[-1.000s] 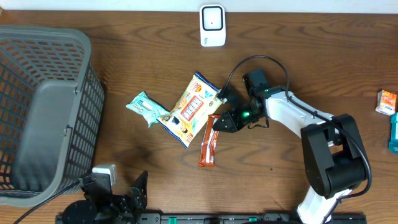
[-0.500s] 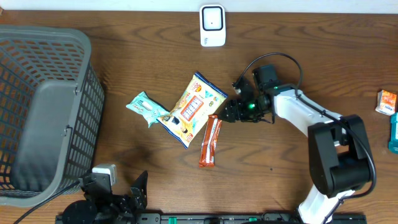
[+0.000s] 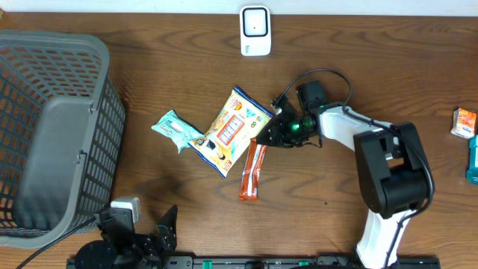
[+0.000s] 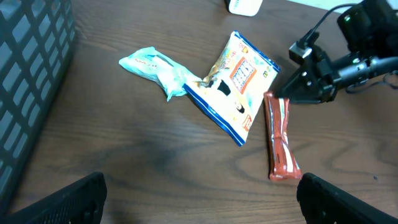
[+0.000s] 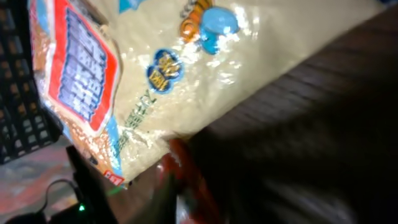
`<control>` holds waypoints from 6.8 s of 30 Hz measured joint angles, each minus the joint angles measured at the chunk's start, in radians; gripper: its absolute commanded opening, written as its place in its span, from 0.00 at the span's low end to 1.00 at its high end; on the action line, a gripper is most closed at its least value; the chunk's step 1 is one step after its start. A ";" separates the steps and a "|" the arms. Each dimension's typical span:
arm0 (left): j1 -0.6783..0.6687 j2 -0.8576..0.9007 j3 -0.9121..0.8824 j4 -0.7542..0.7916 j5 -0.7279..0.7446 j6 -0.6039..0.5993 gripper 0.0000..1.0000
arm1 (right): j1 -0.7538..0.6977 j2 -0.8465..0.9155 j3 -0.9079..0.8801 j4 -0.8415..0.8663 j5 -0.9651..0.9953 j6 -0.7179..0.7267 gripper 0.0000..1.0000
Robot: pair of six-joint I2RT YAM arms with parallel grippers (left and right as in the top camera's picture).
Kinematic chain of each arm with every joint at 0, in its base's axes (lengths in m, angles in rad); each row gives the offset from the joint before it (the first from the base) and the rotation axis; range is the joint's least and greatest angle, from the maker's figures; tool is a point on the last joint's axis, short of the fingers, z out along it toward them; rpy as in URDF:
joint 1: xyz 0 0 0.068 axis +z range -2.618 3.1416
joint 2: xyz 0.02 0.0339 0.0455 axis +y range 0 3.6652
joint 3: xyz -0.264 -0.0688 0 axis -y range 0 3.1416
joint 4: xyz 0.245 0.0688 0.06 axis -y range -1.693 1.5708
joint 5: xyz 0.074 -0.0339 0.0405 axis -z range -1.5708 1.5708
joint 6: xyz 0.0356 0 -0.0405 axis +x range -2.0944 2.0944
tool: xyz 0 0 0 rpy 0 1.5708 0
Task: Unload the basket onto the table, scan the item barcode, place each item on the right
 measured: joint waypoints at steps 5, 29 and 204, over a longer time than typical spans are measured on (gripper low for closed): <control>0.000 0.000 0.000 0.000 0.000 0.000 0.98 | 0.000 0.014 -0.001 0.008 -0.008 -0.004 0.01; 0.000 0.000 0.000 0.000 0.000 0.000 0.98 | 0.071 -0.045 0.174 0.137 -0.268 -0.127 0.27; 0.000 0.000 0.000 0.000 0.000 0.000 0.98 | 0.324 -0.410 -0.031 -0.388 0.331 -0.201 0.01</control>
